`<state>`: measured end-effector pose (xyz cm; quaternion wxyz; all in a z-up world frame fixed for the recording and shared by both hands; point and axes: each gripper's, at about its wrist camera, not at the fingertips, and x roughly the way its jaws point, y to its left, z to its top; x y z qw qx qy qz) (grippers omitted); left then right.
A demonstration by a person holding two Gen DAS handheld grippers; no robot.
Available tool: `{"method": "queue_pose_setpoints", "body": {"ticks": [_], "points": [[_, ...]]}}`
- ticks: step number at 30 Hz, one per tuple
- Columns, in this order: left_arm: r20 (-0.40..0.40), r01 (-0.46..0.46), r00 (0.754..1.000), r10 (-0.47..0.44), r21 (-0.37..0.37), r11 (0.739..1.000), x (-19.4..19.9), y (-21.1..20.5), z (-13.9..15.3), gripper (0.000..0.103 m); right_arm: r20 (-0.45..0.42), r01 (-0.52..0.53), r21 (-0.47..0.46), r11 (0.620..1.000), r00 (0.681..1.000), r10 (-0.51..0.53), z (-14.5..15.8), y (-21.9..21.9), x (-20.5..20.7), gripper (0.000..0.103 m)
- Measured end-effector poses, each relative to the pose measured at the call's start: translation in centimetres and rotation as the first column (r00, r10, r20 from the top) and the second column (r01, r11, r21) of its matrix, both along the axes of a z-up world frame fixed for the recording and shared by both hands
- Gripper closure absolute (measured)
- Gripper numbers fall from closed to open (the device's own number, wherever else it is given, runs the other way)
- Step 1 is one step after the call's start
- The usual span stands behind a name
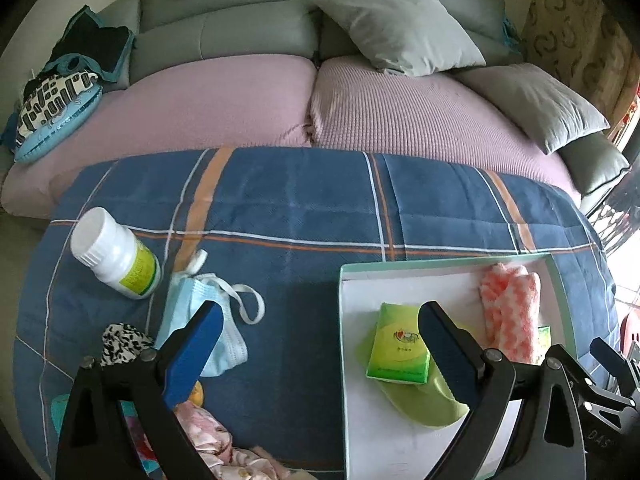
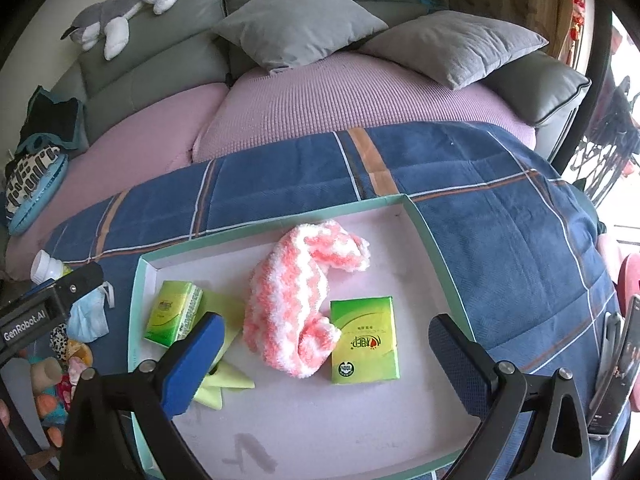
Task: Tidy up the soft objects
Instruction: 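Move both tools away from the tray back over the pile of items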
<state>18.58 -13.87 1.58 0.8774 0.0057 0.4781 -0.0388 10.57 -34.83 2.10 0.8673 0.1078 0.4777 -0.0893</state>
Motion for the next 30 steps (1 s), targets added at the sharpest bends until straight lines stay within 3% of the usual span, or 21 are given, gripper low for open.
{"method": "queue_pose_setpoints", "body": {"ticks": [9,17,24,30], "points": [[0.008,-0.029,1.0,0.03,-0.031,0.999,-0.2,2.1,1.2,0.005,0.021,-0.026,0.014,1.0,0.999,0.026,0.4,1.6,0.3,0.0],[0.082,-0.122,0.99,0.118,0.049,0.991,-1.5,6.8,4.1,0.005,0.073,-0.155,0.025,0.988,0.985,0.153,1.4,6.8,0.7,0.0],[0.082,-0.276,0.959,0.27,0.074,0.958,-2.8,13.5,4.6,0.005,0.078,-0.241,0.024,0.97,0.968,0.239,1.5,10.3,0.7,0.0],[0.043,-0.402,0.915,0.401,0.04,0.915,-3.9,18.9,3.8,0.005,0.081,-0.284,0.024,0.959,0.956,0.281,1.6,12.6,0.6,0.0]]}}
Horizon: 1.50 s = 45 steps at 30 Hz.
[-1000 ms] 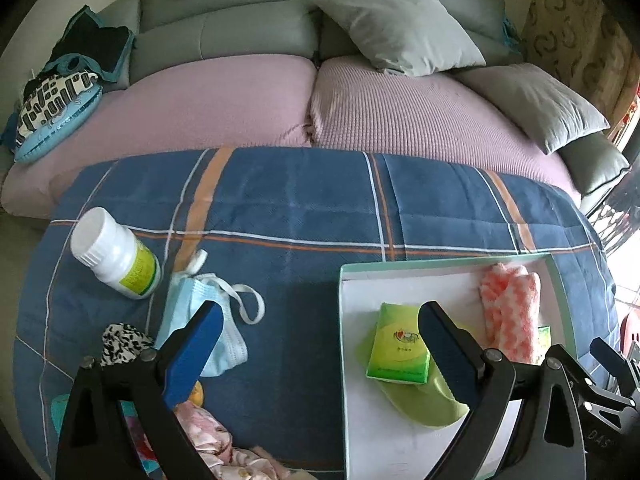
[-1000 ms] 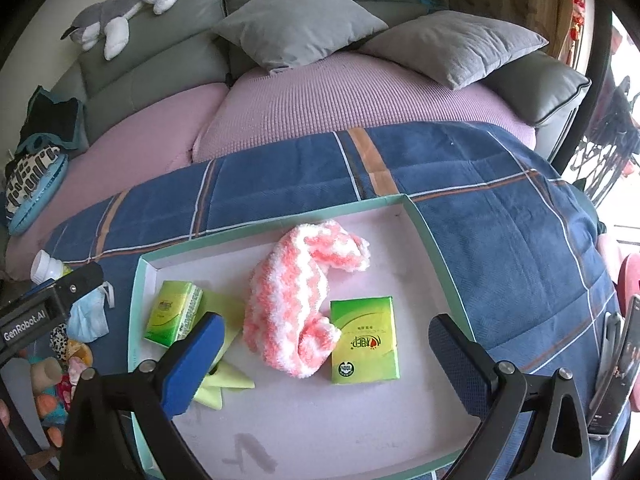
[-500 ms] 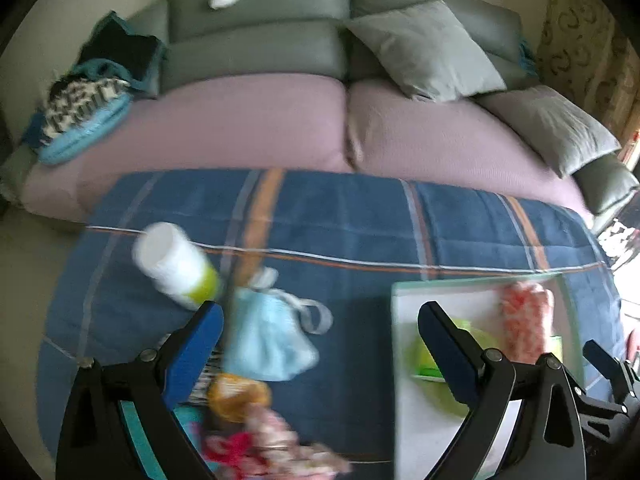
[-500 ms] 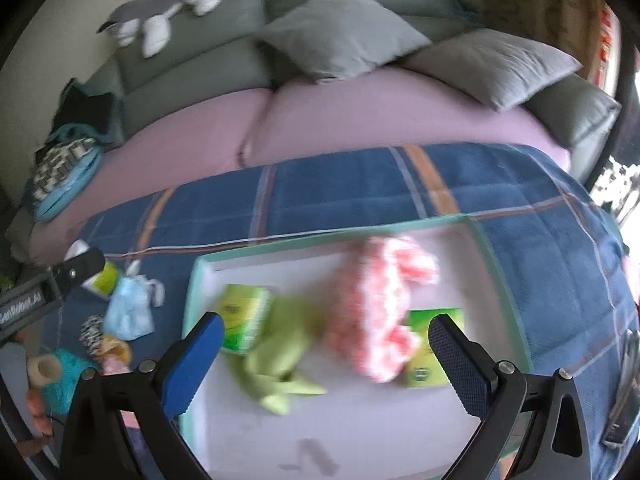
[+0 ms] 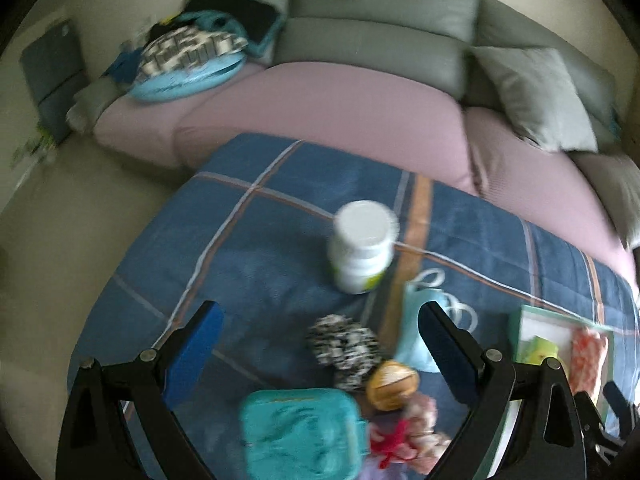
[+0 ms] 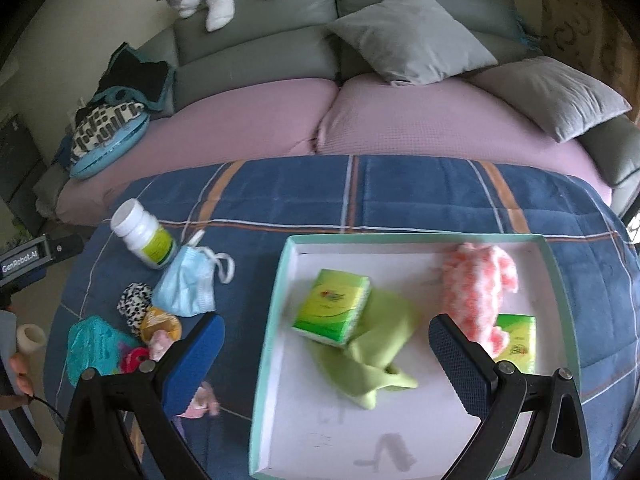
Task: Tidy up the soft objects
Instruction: 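Move both tools away from the tray back over the pile of items, then grasp the pink-and-white fabric with the right tool while the left tool grasps the leopard-print scrunchie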
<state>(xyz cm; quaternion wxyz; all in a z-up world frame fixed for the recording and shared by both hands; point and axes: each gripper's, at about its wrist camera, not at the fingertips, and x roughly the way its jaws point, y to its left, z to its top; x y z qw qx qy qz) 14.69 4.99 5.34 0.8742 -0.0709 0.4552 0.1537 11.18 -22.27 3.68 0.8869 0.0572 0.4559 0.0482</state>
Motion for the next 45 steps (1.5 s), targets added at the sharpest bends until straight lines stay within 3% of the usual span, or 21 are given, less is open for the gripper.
{"method": "queue_pose_setpoints", "body": {"ticks": [13,20,28,34,45], "points": [[0.001,-0.125,0.992,0.125,0.013,0.992,-2.7,5.2,0.1,0.005,-0.01,-0.137,0.038,0.99,0.99,0.138,-0.6,5.6,-0.2,0.0],[-0.003,-0.159,0.987,0.159,-0.032,0.987,-3.4,7.0,-0.4,0.005,-0.034,-0.171,0.048,0.984,0.984,0.173,-1.5,7.3,0.0,0.0],[-0.035,-0.117,0.993,0.114,-0.124,0.985,-2.4,6.7,-2.2,0.005,-0.102,-0.243,0.055,0.968,0.963,0.248,-3.6,9.7,0.0,0.0],[-0.096,-0.07,0.993,0.062,-0.075,0.995,-1.5,5.5,-3.5,0.005,-0.156,-0.292,0.048,0.955,0.942,0.296,-5.1,11.1,-0.5,0.0],[-0.147,-0.011,0.989,-0.002,-0.087,0.996,-0.5,4.0,-4.6,0.005,-0.219,-0.349,0.021,0.937,0.913,0.344,-6.6,11.9,-1.6,0.0]]}}
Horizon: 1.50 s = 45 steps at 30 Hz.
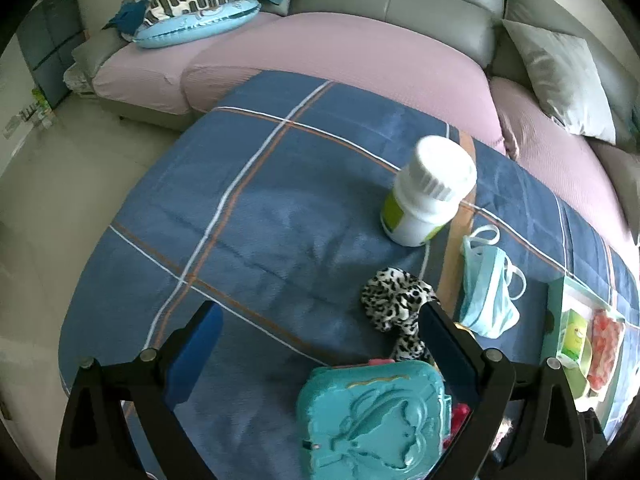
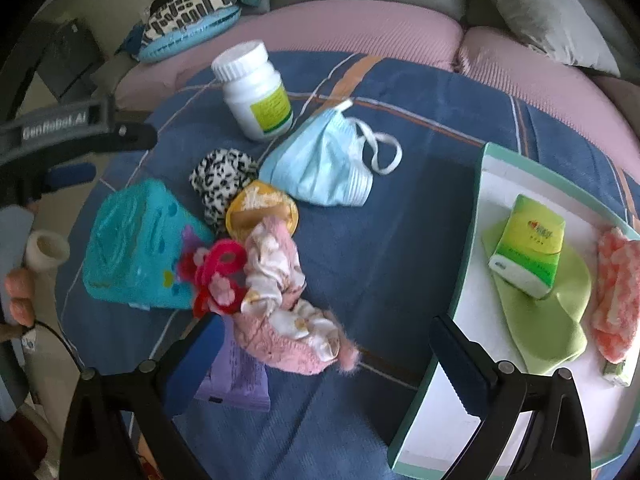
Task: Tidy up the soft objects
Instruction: 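Grasp the pink-and-white fabric with the right tool while the left tool grasps the leopard-print scrunchie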
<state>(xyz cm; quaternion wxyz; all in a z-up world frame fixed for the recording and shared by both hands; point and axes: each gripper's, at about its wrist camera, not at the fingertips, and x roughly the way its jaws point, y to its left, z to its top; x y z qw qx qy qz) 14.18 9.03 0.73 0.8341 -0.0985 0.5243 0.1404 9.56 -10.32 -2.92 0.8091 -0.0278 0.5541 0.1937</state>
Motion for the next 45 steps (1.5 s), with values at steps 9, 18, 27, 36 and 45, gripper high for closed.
{"method": "queue_pose_setpoints", "body": {"ticks": [9,18,27,36,45], "points": [[-0.03,0.041,0.999,-0.042,-0.026,0.999,1.0,-1.4,-0.9,0.005,-0.018,-0.042,-0.052,0.998,0.999,0.041,-1.8,1.3,-0.3,0.01],[-0.048,0.058,0.997,-0.061,-0.054,0.997,1.8,-2.0,-1.5,0.005,0.002,-0.04,0.036,0.999,0.999,0.04,-1.3,0.3,0.1,0.039],[-0.058,0.066,0.996,-0.07,-0.067,0.996,2.5,-2.3,-2.0,0.005,0.017,-0.003,0.064,0.998,1.0,0.002,-0.6,-0.8,1.0,0.067],[-0.067,0.094,0.993,-0.098,-0.065,0.993,3.2,-3.0,-2.2,0.009,0.02,0.029,0.069,0.997,0.999,-0.03,-0.4,-1.7,1.7,0.079],[-0.083,0.126,0.988,-0.134,-0.094,0.988,4.8,-4.1,-1.8,0.033,0.025,0.024,0.064,0.998,0.999,-0.026,-0.1,-1.8,1.5,0.08]]}}
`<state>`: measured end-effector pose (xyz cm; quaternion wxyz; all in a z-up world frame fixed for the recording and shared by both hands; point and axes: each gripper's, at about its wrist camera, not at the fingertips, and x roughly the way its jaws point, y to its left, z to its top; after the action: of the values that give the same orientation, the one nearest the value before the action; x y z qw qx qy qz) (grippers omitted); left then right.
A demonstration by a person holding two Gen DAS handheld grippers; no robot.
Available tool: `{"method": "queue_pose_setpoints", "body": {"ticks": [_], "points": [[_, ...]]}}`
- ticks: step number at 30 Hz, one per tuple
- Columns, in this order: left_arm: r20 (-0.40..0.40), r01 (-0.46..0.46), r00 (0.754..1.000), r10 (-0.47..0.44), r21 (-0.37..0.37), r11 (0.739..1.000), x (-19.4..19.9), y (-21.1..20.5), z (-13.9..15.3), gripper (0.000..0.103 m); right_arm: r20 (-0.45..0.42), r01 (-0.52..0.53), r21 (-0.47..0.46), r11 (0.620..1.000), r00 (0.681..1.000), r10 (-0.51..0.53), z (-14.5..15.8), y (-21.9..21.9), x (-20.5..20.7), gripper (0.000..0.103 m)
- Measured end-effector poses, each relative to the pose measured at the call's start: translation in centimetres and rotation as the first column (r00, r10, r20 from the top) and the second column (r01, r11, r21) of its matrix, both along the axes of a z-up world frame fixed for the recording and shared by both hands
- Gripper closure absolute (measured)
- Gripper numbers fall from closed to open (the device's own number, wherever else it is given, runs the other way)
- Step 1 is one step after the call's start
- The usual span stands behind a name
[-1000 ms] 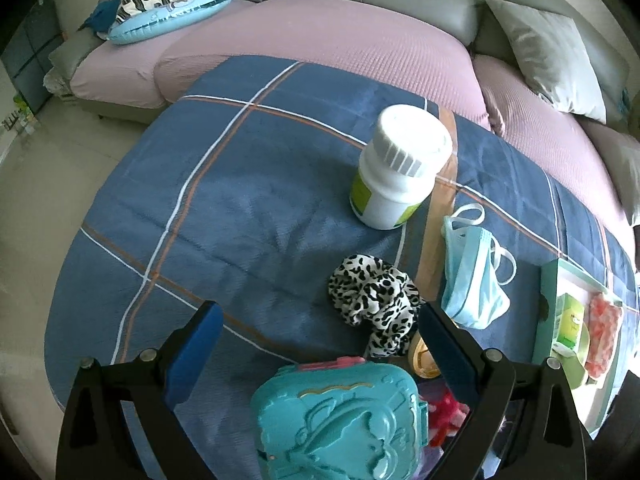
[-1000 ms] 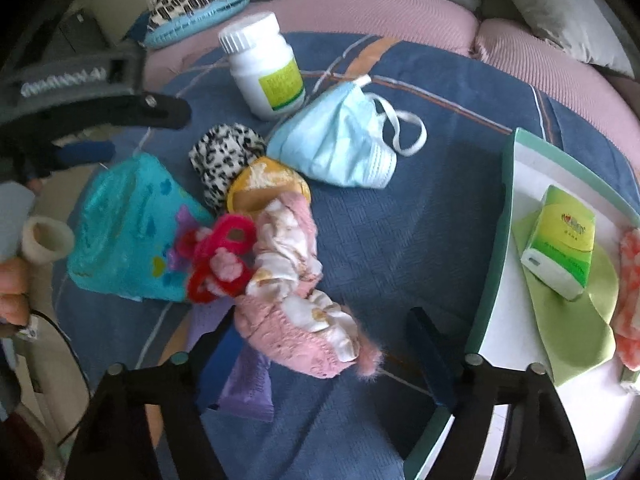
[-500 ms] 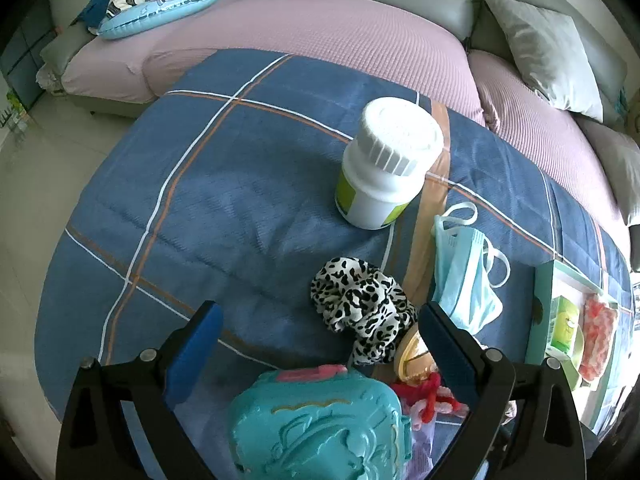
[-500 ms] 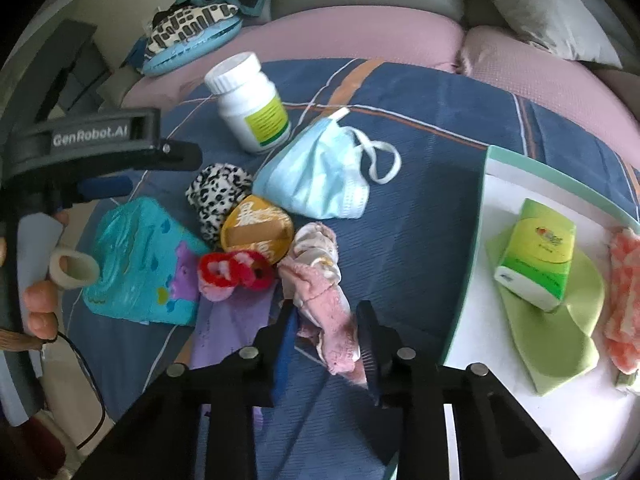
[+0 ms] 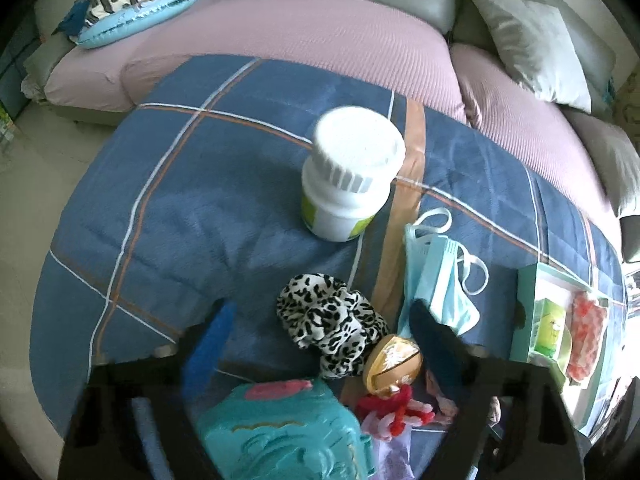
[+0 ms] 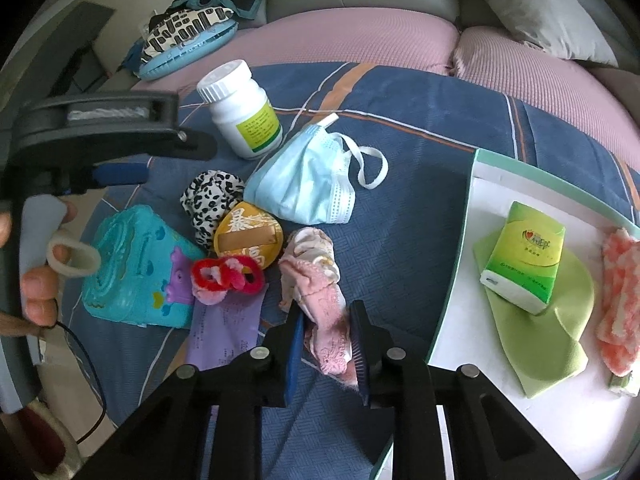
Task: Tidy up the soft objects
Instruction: 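Grasp the pink-and-white fabric with the right tool while the left tool grasps the leopard-print scrunchie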
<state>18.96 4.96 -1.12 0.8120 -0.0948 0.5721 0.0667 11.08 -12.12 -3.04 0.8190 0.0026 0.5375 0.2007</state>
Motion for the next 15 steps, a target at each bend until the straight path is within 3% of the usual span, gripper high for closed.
{"method": "queue_pose_setpoints", "body": {"ticks": [9,15], "points": [[-0.138,0.058,0.989,-0.051,0.043,0.997,1.8,-1.0,-1.7,0.047,0.008,-0.002,0.007,1.0,1.0,0.002,0.4,0.0,0.0,0.082],[-0.201,0.031,0.979,-0.035,-0.023,0.999,2.8,-0.3,-2.8,0.06,0.013,0.009,0.021,1.0,1.0,-0.009,0.8,-0.5,0.0,0.082]]}}
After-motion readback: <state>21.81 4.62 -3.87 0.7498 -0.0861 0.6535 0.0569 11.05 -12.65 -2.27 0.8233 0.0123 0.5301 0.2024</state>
